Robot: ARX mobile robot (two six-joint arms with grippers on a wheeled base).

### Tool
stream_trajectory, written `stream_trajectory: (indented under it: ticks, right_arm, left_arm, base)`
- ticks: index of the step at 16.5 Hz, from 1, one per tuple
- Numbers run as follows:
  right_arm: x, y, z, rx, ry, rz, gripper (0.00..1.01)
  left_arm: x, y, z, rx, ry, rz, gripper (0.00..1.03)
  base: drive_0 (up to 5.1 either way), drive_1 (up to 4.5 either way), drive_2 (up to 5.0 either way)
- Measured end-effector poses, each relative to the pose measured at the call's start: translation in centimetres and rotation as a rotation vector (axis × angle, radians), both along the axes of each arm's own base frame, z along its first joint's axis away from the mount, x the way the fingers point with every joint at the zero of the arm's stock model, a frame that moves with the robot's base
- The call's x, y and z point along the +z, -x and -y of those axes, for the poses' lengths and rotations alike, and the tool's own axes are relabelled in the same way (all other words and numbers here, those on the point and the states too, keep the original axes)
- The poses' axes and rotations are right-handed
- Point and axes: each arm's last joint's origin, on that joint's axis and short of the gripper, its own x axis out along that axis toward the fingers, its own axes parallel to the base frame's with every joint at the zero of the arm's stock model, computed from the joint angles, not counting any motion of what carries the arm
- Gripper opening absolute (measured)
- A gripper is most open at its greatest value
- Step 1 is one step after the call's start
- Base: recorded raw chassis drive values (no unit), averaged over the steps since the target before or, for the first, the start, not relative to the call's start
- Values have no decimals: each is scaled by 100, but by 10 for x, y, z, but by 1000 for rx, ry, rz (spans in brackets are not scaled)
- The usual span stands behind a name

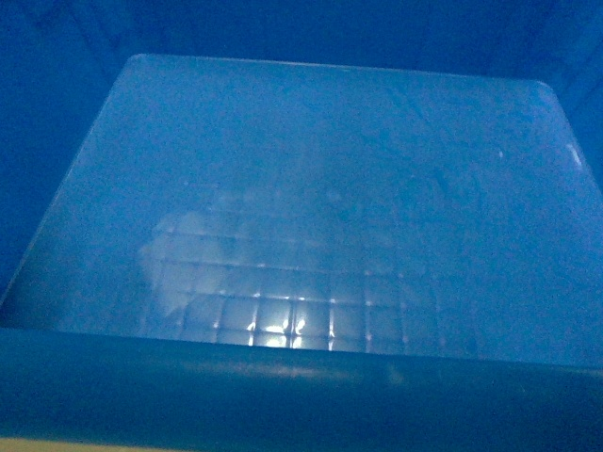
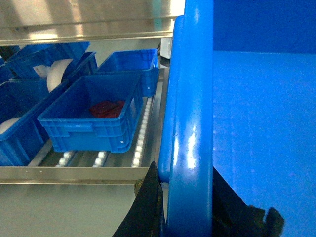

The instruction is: Place box next to blue box on left shelf

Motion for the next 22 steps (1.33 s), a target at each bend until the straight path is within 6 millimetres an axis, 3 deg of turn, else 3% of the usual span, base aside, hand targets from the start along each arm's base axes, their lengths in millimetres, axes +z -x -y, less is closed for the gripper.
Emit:
stream_trajectory:
  ticks: [22]
  right_arm:
    - [-1,0,0,0,0,-2,9]
  left_arm:
    - [0,0,0,-2,-1,-1,14]
  base:
    - [0,0,0]
